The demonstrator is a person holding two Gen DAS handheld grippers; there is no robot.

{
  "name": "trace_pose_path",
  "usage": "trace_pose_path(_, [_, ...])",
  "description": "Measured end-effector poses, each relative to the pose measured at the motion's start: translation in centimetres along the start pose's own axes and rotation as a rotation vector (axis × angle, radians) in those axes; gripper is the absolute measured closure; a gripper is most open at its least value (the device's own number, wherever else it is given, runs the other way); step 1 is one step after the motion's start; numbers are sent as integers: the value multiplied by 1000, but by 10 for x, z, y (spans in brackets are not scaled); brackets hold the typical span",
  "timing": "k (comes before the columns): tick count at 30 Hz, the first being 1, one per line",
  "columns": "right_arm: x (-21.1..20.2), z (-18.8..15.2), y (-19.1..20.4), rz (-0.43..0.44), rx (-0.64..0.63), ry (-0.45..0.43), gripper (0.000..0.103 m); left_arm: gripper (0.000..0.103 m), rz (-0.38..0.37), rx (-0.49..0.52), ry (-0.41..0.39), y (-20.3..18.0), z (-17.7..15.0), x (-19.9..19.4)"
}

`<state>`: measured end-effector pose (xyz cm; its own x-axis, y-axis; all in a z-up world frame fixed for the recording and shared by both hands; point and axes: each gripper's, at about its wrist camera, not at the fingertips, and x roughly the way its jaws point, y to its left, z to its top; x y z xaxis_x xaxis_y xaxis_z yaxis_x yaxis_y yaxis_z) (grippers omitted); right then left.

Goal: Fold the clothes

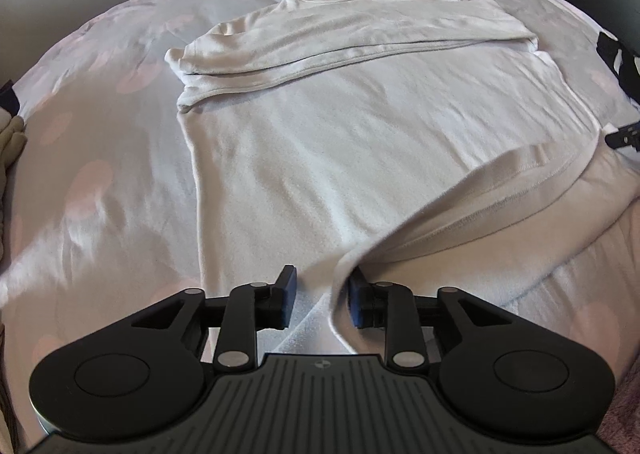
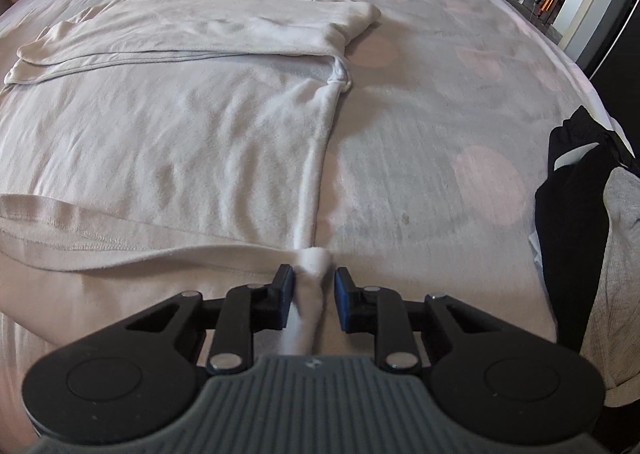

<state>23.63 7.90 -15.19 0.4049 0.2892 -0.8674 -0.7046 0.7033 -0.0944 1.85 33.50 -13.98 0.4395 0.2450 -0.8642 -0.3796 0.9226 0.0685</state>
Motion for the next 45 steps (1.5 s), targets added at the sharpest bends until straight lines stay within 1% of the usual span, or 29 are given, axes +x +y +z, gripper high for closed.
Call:
trace_pose_path(3, [1, 0, 2, -16, -8, -17, 78, 73, -37, -62, 8, 13, 2, -7])
trace_pose_path(5, [2, 0, 5, -27, -18, -25, 78, 71, -61, -90, 23, 22, 5, -10])
trace_pose_path(8, [2, 0, 5, -32, -28, -31, 78, 68, -83, -90, 35, 34, 13, -15])
trace_pose_path(13, [2, -1, -2, -1, 23, -36, 77, 63, -17, -42, 41, 51, 28, -22])
trace_pose_path(18, [2, -1, -4, 8, 36, -41, 77, 64, 59, -8, 37, 68, 42, -30])
trace_pose_path(21, [3, -1, -5, 16, 44, -42, 77, 64, 20, -29, 22, 77, 39, -34])
trace_pose_path(24, [3, -2, -7, 23, 53, -43, 77, 58, -25, -77, 22, 85, 31, -32])
trace_pose_path(27, [3, -2, -8, 27, 59, -43, 77, 58, -44, -167, 62, 92, 18, -14])
trace_pose_path(29, [3, -2, -8, 29, 61, -43, 77, 60, -66, -259, 80, 100, 8, 0])
trace_pose_path(31, [3, -2, -9, 30, 62, -43, 77, 69, -87, -340, 96, 107, 3, 11])
trace_pose_path(32, [2, -2, -9, 30, 63, -43, 77, 75, -94, -359, 84, 108, 3, 12])
trace_pose_path(34, [2, -2, -8, 32, 60, -49, 78, 90, -102, -370, 54, 108, 4, 11])
trace_pose_path(35, [2, -2, -7, 33, 58, -52, 84, 91, -92, -353, 37, 104, 5, 7])
trace_pose_path(36, [1, -1, -6, 32, 50, -60, 88, 96, -82, -336, 19, 101, 5, 3])
trace_pose_path(37, [0, -1, -4, 31, 42, -67, 89, 97, -73, -314, -3, 98, 5, -2])
trace_pose_path(38, [-11, -3, -5, 28, 48, -97, 92, 97, -68, -308, -27, 98, 5, -10])
trace_pose_path(41, [-42, -8, -8, 22, 63, -185, 93, 98, -57, -294, -100, 97, 3, -32])
trace_pose_path(45, [-84, -16, -12, 12, 83, -304, 94, 98, -94, -372, -191, 110, -1, -62])
